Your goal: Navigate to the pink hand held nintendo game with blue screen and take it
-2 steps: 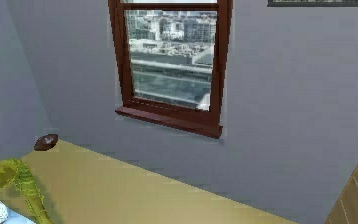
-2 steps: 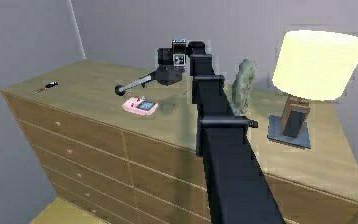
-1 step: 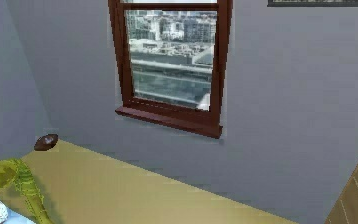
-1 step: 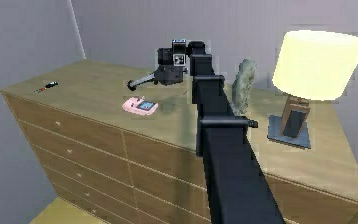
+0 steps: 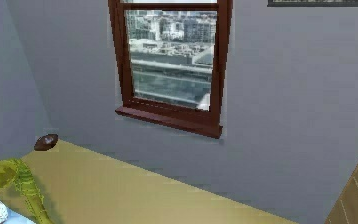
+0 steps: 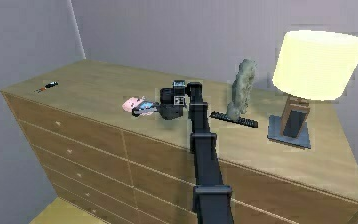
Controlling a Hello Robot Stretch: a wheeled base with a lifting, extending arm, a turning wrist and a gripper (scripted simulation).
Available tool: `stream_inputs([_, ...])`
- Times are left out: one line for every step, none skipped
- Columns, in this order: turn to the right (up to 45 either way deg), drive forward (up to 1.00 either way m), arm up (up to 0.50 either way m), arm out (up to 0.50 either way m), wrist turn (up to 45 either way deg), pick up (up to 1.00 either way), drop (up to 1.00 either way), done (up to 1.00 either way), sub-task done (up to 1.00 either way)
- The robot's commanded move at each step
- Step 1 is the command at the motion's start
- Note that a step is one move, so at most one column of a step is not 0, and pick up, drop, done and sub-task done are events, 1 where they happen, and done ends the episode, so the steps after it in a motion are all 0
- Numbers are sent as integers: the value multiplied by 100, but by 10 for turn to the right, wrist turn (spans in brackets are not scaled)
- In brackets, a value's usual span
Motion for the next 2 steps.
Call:
stream_inputs([0,0,0,0,0,100,0,0,0])
stream_inputs([0,0,10,0,0,0,0,0,0])
